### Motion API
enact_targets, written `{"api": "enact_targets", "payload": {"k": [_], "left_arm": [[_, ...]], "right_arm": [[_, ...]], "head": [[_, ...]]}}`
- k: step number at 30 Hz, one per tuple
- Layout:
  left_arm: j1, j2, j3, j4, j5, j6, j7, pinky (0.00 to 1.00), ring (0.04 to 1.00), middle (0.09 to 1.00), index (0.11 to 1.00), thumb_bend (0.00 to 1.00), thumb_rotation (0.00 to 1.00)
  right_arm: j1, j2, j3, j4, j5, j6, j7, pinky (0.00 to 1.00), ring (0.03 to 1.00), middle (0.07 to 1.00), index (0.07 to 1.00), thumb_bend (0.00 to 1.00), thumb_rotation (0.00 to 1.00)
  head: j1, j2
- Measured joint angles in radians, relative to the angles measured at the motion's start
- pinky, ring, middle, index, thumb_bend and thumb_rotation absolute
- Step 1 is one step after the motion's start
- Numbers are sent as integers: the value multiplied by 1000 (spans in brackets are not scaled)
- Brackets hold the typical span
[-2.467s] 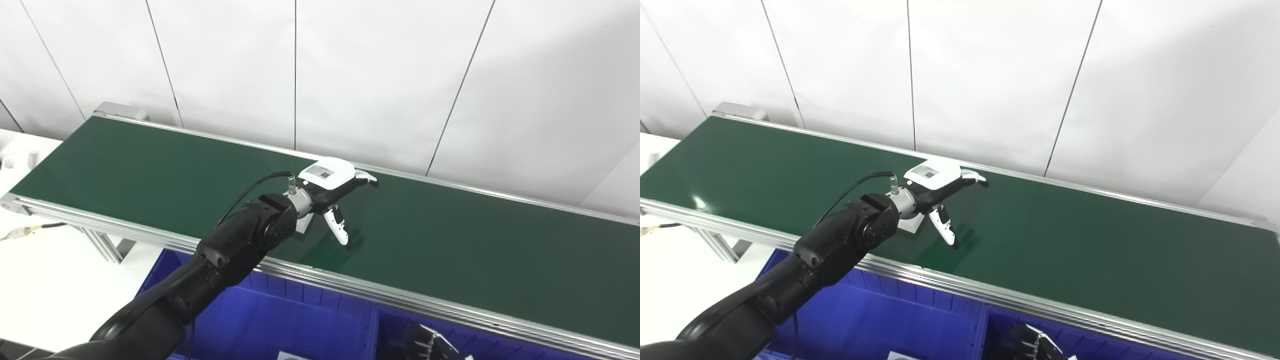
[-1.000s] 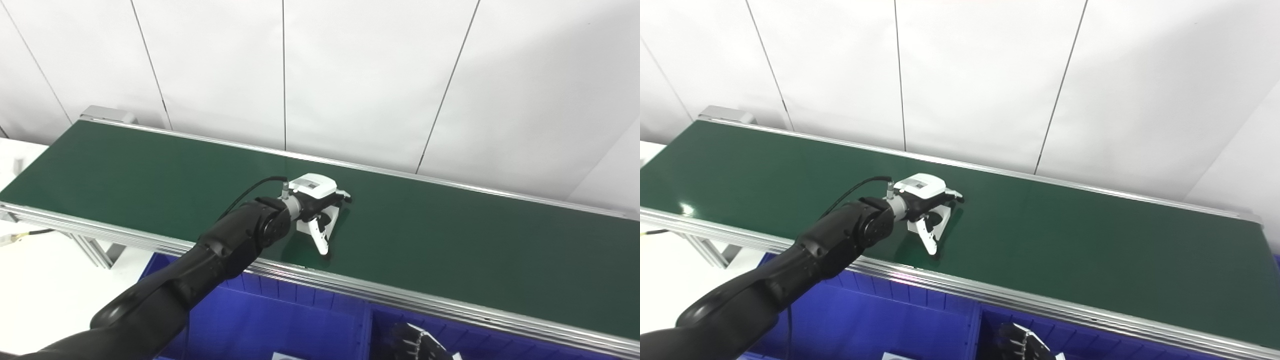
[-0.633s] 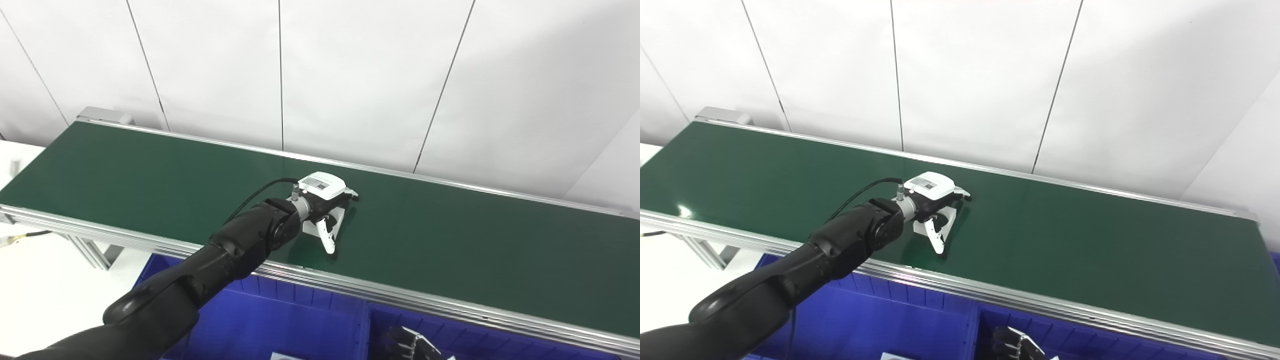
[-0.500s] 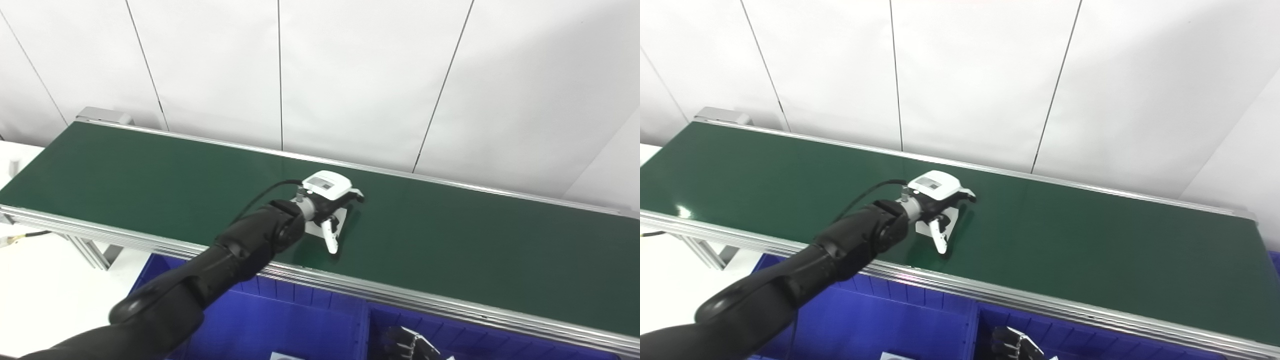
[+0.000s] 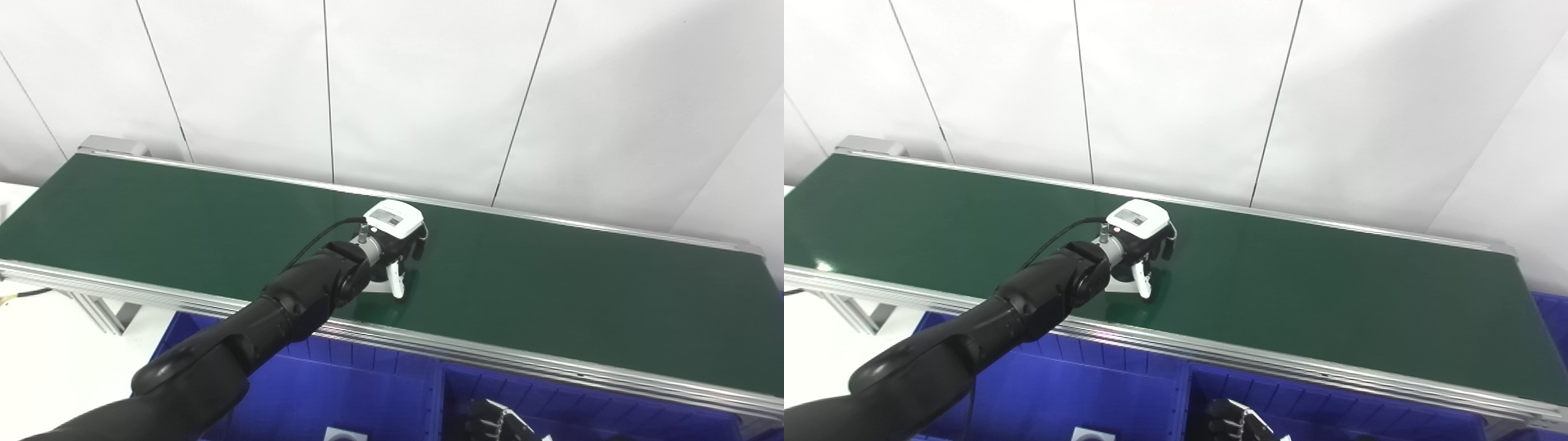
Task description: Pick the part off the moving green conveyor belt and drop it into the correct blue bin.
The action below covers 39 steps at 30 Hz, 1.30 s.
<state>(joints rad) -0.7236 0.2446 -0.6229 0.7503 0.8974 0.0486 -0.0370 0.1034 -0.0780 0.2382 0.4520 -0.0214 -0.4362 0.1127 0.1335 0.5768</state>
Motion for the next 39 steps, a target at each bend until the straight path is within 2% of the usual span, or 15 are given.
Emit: {"api": "enact_targets", "payload": {"k": [3,10,13,15,18,20,28,31,35,39], "left_arm": [[1,8,0,-18,0,2,-24,291,385,461,543,496,0],[1,15,-1,-35,0,12,-51,234,385,458,528,498,0],[1,15,-1,-38,0,12,-51,296,384,460,539,497,0],[1,16,0,-41,0,12,-53,291,386,458,536,497,0],[16,24,9,-91,-5,32,-98,287,394,462,529,499,0],[34,30,23,-147,-17,52,-143,303,387,468,537,498,0],[78,60,60,-508,-25,178,-386,345,385,477,550,496,0],[90,63,66,-604,-23,206,-446,347,386,473,552,495,0],[154,67,80,-741,-17,237,-520,351,387,482,543,496,0],[210,73,99,-811,-5,279,-577,344,388,473,540,497,0]], "right_arm": [[-1,1,-1,0,0,0,2,639,702,755,740,875,214],[-2,1,-3,-1,0,0,3,638,703,754,740,874,212],[-3,1,-3,-1,0,0,3,635,702,753,740,875,209],[-3,1,-3,-1,0,0,3,633,700,753,739,875,207],[-3,1,-3,-1,0,0,4,630,699,752,739,875,202],[-4,1,-4,0,1,0,6,634,703,752,738,876,204],[-10,5,-32,6,18,0,44,645,710,753,740,877,195],[-11,6,-40,6,22,0,51,644,711,752,739,877,199],[-11,6,-55,6,30,0,75,650,716,752,738,880,192],[-13,6,-77,-2,43,0,101,643,709,749,737,884,190]], "head": [[2,0],[2,0],[5,0],[11,0],[17,2],[26,3],[51,11],[69,28],[95,55],[117,81]]}}
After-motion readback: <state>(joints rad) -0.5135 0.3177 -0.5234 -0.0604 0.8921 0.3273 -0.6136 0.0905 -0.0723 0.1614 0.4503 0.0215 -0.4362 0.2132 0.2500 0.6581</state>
